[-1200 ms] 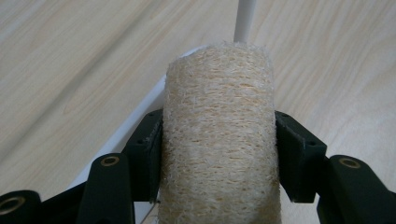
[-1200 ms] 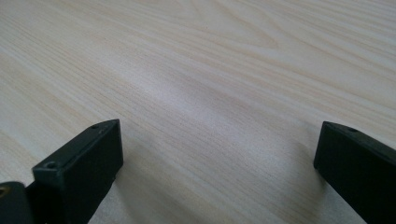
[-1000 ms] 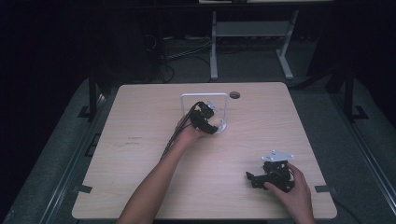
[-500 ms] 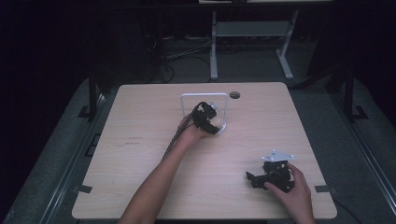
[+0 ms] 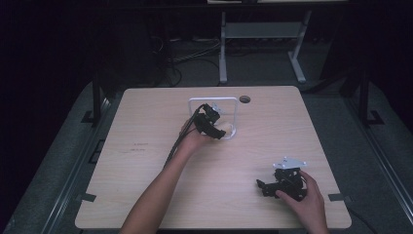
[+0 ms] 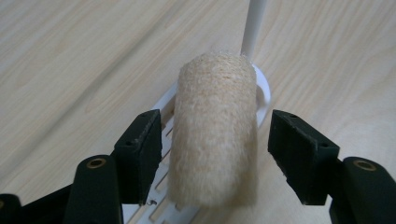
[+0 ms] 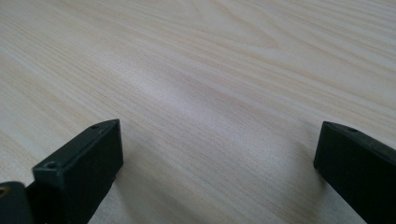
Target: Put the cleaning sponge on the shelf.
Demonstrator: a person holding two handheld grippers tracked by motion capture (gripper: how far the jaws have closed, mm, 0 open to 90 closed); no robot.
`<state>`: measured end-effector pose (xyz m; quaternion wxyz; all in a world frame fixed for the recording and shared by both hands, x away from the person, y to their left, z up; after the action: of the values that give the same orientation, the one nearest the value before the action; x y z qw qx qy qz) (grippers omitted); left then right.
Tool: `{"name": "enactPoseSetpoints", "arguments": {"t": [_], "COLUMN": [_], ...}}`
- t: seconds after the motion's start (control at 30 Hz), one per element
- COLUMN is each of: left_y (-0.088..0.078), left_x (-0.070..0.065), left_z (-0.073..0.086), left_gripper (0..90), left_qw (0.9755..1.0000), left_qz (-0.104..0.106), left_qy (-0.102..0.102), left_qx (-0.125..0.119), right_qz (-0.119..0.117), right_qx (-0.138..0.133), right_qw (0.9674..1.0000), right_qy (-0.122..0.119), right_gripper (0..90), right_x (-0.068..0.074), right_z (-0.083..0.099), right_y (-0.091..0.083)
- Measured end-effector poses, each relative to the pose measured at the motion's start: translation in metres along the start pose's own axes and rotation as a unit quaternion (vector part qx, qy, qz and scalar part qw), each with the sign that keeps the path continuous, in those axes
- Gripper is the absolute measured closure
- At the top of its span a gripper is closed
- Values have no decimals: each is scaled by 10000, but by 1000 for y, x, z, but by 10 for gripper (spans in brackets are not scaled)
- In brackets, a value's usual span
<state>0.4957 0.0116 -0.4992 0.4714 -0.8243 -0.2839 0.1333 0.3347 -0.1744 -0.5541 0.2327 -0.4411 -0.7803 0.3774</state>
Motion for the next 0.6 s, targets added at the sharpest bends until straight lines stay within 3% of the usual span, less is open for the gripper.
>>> {"name": "enactPoseSetpoints", "arguments": {"t": [0.17,0.23,0.33,0.6], "left_y": [-20,-29,-39,-43], "left_x": [-1,-4,-8,-25], "left_z": [6,9,13,26], "left_gripper": [451,543,603,879], "left_qw": [9999,9997,9995,9978], "left_qz": [43,67,160,578], "left_qy": [-10,9,7,14], "left_qx": [-130,-232,-286,-323], "right_qz": [-15,-3,-4,-3], "right_qx": [-8,-4,-4,-2], "right_qw": [10000,10000,10000,10000], "right_qy": [9,-2,-4,1], "right_gripper": [9,9,9,9], "right_x": [0,0,0,0], "right_z": [0,0,0,0], "right_y": [0,0,0,0]}}
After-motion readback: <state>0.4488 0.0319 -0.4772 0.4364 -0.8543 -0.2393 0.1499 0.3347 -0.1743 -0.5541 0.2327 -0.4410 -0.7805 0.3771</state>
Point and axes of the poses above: each handheld gripper's, and its own axes: y roughly forward along the jaws, z roughly out of its underside, x roughly to its left, the point moved 10 cm from there along y, roughly forward along the jaws, and after that the axes turned 7 degrees about x, right-handed, at the moved point
